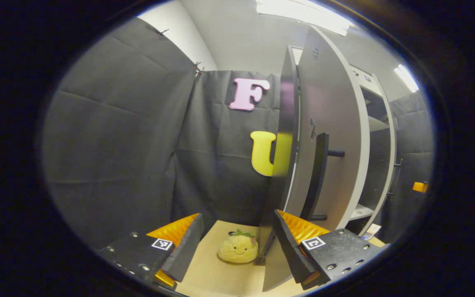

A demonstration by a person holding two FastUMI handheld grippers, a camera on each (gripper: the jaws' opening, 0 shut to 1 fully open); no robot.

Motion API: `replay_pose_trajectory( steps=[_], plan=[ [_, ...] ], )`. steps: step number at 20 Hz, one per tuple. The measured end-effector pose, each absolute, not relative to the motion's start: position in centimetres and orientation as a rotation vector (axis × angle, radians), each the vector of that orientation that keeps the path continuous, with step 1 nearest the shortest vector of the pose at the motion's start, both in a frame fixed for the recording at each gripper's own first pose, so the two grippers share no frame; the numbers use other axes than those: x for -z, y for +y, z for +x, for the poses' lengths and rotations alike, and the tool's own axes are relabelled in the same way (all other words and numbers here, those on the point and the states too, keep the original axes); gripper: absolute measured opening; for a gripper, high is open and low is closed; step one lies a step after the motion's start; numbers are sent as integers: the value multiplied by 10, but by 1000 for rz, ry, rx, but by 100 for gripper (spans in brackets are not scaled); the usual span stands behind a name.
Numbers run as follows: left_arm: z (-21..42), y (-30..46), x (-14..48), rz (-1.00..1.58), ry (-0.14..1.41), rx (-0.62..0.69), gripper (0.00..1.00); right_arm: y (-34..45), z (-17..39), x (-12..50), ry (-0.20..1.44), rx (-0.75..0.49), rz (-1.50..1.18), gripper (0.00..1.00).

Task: Grab one shoe with the right hand and put it into the shoe cabinet, grab the other shoe with the left hand and put it into the shoe cabinet; then close the right door with the right hand and the left door with the left hand.

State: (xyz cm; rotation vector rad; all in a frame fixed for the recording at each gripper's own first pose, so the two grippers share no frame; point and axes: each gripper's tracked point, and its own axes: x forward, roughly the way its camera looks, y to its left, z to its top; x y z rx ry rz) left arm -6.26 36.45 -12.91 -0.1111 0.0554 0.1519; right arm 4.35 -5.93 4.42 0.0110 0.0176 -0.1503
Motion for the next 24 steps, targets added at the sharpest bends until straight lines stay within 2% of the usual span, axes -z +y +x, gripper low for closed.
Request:
replay_pose_trajectory(
  steps=[2, 3, 10, 16, 24],
  plan=[
    [-51, 361, 119, -42, 57, -121, 96, -70, 36, -39, 25, 175, 32, 92],
    [-47, 356, 112, -26, 46, -104, 96, -74, 33, -36, 29, 186, 44, 95],
    [-32, 360, 79, 5, -23, -103, 96, -88, 33, -22, 59, 206, 102, 95],
    [-28, 348, 80, -10, -4, -67, 94, -80, 41, -25, 63, 182, 83, 96],
    [-29, 282, 78, -13, -4, -38, 95, -80, 53, -18, 88, 148, 66, 96]
  ],
)
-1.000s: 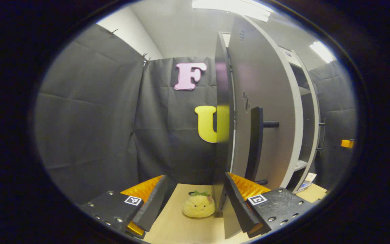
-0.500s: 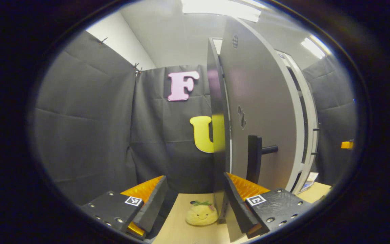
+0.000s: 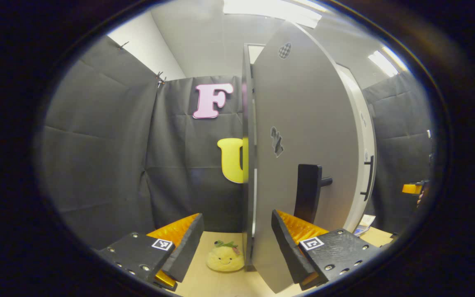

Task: Grab one shoe with the right hand and put it into the shoe cabinet, grab the other shoe with the left hand and put it into the shoe cabinet; then close the right door with the right hand and the left door with the left hand.

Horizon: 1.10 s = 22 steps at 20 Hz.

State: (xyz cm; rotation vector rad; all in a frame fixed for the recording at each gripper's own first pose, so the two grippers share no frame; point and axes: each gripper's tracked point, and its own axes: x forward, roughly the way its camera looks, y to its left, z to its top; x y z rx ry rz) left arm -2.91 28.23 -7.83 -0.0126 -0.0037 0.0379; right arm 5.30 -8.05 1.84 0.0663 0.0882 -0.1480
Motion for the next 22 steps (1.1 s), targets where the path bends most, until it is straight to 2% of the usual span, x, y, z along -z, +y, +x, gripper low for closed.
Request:
replay_pose_trajectory(
  steps=[2, 3, 15, 22],
  plan=[
    [-30, 266, 77, -20, -9, -74, 94, -88, 59, -14, 103, 151, 42, 92],
    [-29, 258, 78, -24, -3, -93, 94, -88, 63, -14, 111, 137, 43, 96],
    [-11, 146, 102, -10, 92, -146, 94, -128, 76, -8, 141, 0, 32, 96],
    [-66, 96, 75, 38, 46, -172, 94, -161, 76, -2, 131, -18, 30, 95]
  ],
)
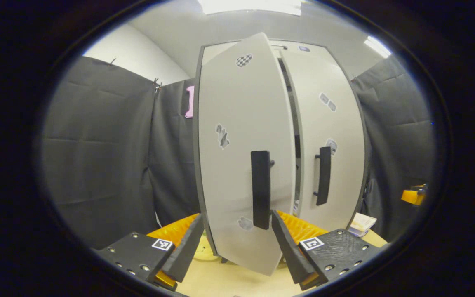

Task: Grab one shoe with the right hand and put it into the shoe cabinet, grab the other shoe with the left hand and put it into the shoe cabinet; then close the right door with the right hand and the left door with the left hand.

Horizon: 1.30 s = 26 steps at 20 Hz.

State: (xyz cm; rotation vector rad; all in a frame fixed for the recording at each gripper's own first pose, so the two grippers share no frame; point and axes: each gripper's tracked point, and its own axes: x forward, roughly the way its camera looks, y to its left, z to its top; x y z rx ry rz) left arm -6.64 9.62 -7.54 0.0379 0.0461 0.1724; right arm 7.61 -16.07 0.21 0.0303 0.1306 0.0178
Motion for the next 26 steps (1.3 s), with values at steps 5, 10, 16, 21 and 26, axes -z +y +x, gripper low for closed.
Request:
replay_pose_trajectory(
  steps=[5, 10, 16, 21, 26],
  plan=[
    [-132, 102, 69, -26, 4, -183, 94, -155, 64, 1, 119, -40, -43, 95],
    [-170, 132, 101, -68, 68, -261, 95, -127, 40, 13, 106, -36, -49, 96],
    [-217, 135, 174, -156, 176, -253, 94, -79, 6, 43, 166, -74, -13, 96],
    [-249, 150, 175, -104, 112, -295, 94, -58, -19, 51, 157, -69, 4, 96],
    [-258, 141, 199, -150, 157, -326, 94, -20, -53, 87, 216, -91, 45, 96]
  ],
)
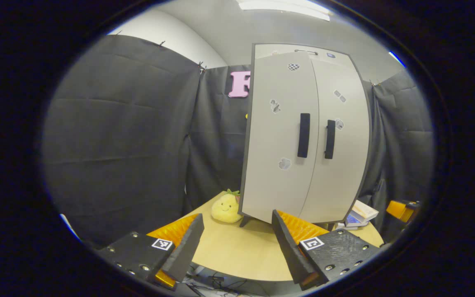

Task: Grab one shoe with the right hand and put it into the shoe cabinet, grab the other shoe with the left hand and put it into the shoe cabinet; then close the right door with the right hand and the left door with the left hand.

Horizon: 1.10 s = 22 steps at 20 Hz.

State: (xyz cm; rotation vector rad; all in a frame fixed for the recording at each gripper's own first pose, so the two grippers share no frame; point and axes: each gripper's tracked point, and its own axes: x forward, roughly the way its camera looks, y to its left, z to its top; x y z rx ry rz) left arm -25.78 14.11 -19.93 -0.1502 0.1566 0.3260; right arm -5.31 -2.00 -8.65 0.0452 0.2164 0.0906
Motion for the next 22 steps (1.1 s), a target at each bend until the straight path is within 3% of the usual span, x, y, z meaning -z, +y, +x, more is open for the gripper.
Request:
replay_pose_trajectory(
  steps=[6, 8, 12, 15, 21, 22],
  plan=[
    [-260, 132, 223, -197, 198, -229, 95, -5, -70, 96, 214, -84, 14, 96],
    [-256, 142, 222, -193, 188, -216, 94, -12, -73, 97, 212, -40, -9, 92],
    [-247, 168, 220, -163, 158, -207, 94, -28, -73, 97, 209, 46, -23, 96],
    [-237, 190, 215, -114, 131, -213, 94, -39, -72, 81, 176, 93, -3, 92],
    [-197, 216, 198, -70, 51, -182, 94, -47, -53, 42, 135, 142, -34, 96],
    [-190, 217, 194, -65, 32, -173, 94, -49, -52, 35, 128, 154, -38, 92]
  ],
)
